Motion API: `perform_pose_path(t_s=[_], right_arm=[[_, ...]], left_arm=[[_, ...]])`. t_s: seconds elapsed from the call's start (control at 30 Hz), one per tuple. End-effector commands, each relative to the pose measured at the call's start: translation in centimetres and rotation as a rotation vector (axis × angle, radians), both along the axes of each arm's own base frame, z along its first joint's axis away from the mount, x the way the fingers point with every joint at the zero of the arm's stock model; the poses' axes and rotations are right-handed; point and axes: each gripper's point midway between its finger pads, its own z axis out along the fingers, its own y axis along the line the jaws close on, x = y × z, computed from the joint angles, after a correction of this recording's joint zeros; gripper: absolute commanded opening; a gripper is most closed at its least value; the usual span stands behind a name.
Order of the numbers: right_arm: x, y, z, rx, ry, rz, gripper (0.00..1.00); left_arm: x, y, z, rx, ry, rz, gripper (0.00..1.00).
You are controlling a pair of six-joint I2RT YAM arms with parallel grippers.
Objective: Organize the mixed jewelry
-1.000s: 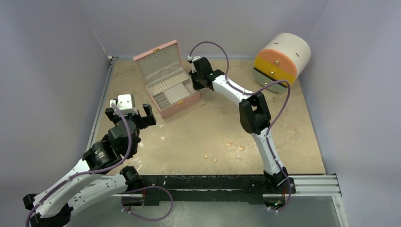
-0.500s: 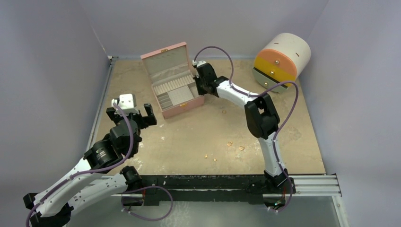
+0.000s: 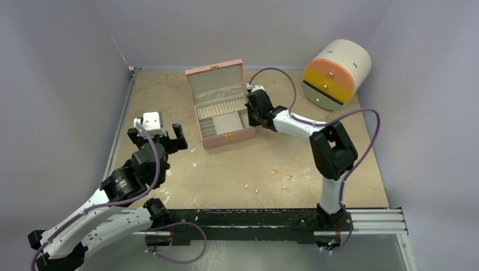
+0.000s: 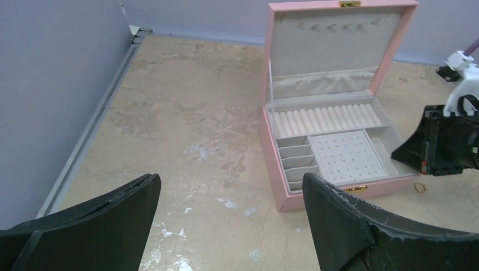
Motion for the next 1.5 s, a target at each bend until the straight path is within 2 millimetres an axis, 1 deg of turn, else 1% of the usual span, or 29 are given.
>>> perform_pose_path(t_s=[0.0, 0.17, 0.33, 0.4, 0.5, 0.57, 0.63, 0.67, 0.8, 0.9, 1.07, 1.17, 1.27, 1.4, 1.47], right_arm=[[-1.4, -1.4, 1.2, 0.062, -0.017, -0.090, 0.00], [-3.2, -2.6, 0.3, 0.076, 0.006, -0.127, 0.00], [-4.0, -2.7, 0.1, 0.113, 0.023, -0.143, 0.00], [-4.1, -2.7, 0.6, 0.119, 0.016, -0.145, 0.14], [-4.0, -2.6, 1.9, 0.126, 0.003, -0.133, 0.26], [-4.3, -2.3, 2.8, 0.137, 0.006, -0.110, 0.30], [-4.4, -2.4, 3.8, 0.136, -0.007, -0.105, 0.34], [-4.5, -2.6, 4.7, 0.139, -0.020, -0.098, 0.36], [-5.5, -3.3, 6.5, 0.134, -0.044, -0.070, 0.45], [-6.7, -4.3, 7.8, 0.129, -0.066, -0.060, 0.47], [-9.2, -7.1, 9.0, 0.090, -0.070, -0.091, 0.47], [-11.2, -8.7, 8.5, 0.069, -0.035, -0.127, 0.45], [-13.2, -9.6, 7.3, 0.069, 0.021, -0.139, 0.45], [-15.7, -10.0, 5.3, 0.089, 0.100, -0.127, 0.45], [-16.8, -10.2, 4.0, 0.092, 0.137, -0.127, 0.43]], left_arm=[[0.2, -0.6, 0.0, -0.016, -0.003, -0.009, 0.96], [0.3, -0.7, -0.2, -0.008, 0.003, -0.008, 0.96], [0.5, -0.9, -0.5, 0.005, 0.012, -0.006, 0.96], [0.6, -1.0, -0.5, 0.007, 0.014, -0.007, 0.96], [0.6, -1.0, -0.6, 0.011, 0.017, -0.008, 0.96], [0.6, -1.0, -0.7, 0.015, 0.019, -0.007, 0.96], [0.6, -1.0, -0.7, 0.015, 0.019, -0.005, 0.96], [0.7, -1.0, -0.7, 0.017, 0.021, -0.003, 0.96], [0.7, -1.0, -0.7, 0.020, 0.021, -0.003, 0.96], [0.7, -1.0, -0.8, 0.023, 0.022, -0.002, 0.96], [0.8, -1.2, -0.9, 0.030, 0.028, -0.006, 0.96], [0.9, -1.4, -1.0, 0.036, 0.032, -0.012, 0.96], [0.9, -1.5, -1.1, 0.037, 0.034, -0.017, 0.96], [0.9, -1.6, -1.2, 0.039, 0.036, -0.023, 0.96], [1.0, -1.7, -1.2, 0.042, 0.039, -0.023, 0.96]])
